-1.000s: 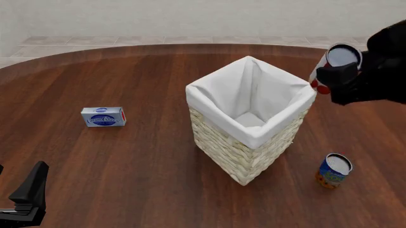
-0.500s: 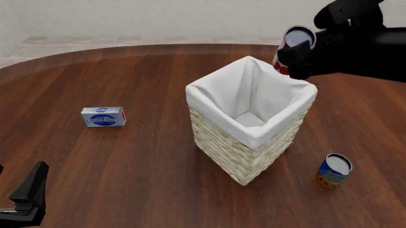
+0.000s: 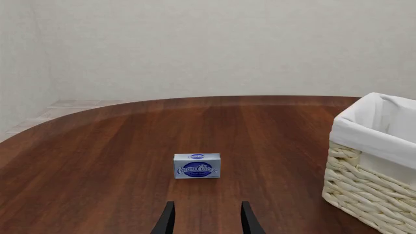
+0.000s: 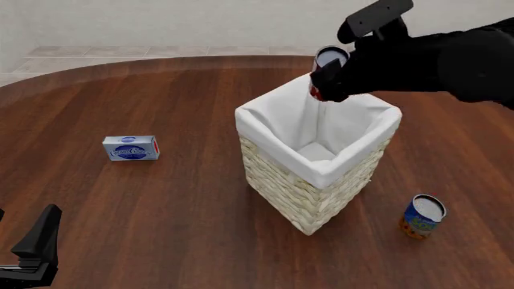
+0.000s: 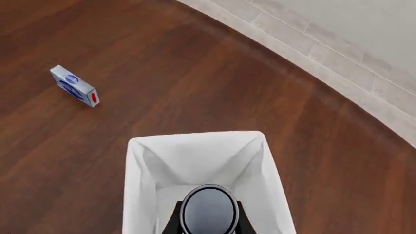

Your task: Pick up the tomato sauce, and put it in the basket.

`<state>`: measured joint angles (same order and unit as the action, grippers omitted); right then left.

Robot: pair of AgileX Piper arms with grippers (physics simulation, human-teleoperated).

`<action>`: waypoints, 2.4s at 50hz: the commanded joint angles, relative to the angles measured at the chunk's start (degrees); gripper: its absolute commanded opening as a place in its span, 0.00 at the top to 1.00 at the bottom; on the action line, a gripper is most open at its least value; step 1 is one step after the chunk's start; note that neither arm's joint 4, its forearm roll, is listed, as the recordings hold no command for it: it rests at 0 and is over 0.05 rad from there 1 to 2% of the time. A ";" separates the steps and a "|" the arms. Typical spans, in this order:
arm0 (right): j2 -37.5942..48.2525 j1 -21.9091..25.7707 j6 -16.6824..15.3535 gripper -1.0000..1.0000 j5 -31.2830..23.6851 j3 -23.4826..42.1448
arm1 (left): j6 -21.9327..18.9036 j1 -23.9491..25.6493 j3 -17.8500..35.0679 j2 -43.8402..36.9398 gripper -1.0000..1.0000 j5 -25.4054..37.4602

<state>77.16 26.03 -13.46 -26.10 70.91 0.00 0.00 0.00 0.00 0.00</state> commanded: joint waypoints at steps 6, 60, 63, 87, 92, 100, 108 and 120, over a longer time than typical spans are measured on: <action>7.01 0.74 0.09 1.00 -1.70 3.14 | 0.00 0.00 0.00 0.00 0.00 0.00; 18.72 -0.35 -1.26 0.00 -1.41 1.97 | 0.00 0.00 0.00 0.00 0.00 0.00; 18.53 -0.44 -1.43 0.00 -1.79 2.23 | 0.00 0.00 0.00 0.00 0.00 0.00; 15.77 -1.66 -2.93 0.00 -3.08 4.14 | 0.00 0.00 0.00 0.00 0.00 0.00; 14.47 -1.73 -3.23 0.00 -3.85 5.01 | 0.00 0.00 0.00 0.00 0.00 0.00; 12.64 -1.17 -4.14 0.00 -5.46 7.06 | 0.00 0.00 0.00 0.00 0.00 0.00; 10.54 -0.45 -4.79 0.00 -6.32 7.68 | 0.00 0.00 0.00 0.00 0.00 0.00; 8.44 -0.01 -5.66 0.00 -7.00 8.74 | 0.00 0.00 0.00 0.00 0.00 0.00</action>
<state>87.49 25.53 -18.48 -32.41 78.77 0.00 0.00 0.00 0.00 0.00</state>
